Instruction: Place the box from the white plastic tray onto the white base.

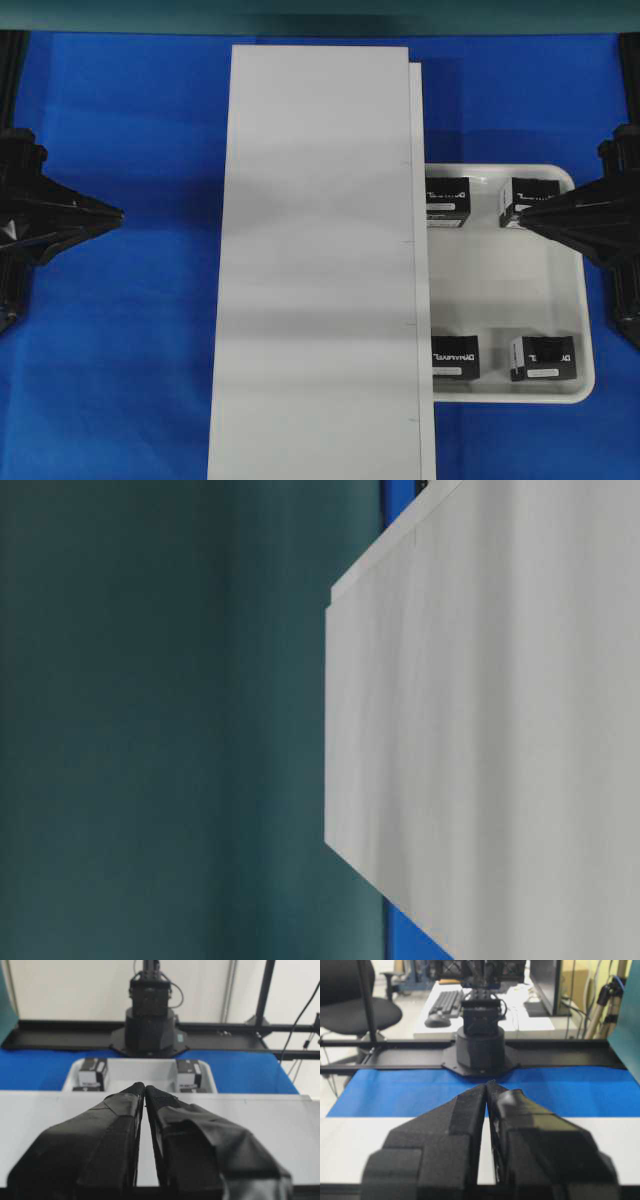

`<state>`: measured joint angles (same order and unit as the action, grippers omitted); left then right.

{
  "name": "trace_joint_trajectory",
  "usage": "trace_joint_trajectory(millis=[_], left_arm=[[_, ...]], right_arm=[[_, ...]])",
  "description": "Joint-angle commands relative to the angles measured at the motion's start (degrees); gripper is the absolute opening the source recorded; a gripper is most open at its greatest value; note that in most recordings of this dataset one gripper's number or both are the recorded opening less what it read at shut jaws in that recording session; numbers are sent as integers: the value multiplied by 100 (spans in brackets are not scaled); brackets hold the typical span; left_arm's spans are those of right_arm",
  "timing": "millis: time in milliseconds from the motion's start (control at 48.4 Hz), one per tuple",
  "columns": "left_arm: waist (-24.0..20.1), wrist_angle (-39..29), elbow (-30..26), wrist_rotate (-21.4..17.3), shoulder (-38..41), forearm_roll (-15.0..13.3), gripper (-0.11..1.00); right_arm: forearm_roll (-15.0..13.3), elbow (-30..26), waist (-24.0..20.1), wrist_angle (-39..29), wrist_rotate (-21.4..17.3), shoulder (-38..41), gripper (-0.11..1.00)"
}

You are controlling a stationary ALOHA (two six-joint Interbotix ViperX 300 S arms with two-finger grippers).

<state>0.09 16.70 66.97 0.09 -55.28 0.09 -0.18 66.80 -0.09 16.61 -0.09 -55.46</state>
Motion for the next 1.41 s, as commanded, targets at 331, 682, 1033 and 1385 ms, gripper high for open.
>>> trace_joint_trajectory(millis=[331,682,1033,1385], left_arm=[[18,-431,-703,88,387,79,-6],[26,-580,-1318,97,1266,79,-7],[18,-1046,-1600,105,1195,79,-7],[35,-1063,-1626,105,1195,79,-7]], right_arm=[[501,-800,352,-1881,-712,-281,-1],[457,-2004,1099,-4896,-888,-176,-1],[281,-2461,1327,-6460,-826,369,-1],[88,-2997,1714,-7787,-185,1477,-1]])
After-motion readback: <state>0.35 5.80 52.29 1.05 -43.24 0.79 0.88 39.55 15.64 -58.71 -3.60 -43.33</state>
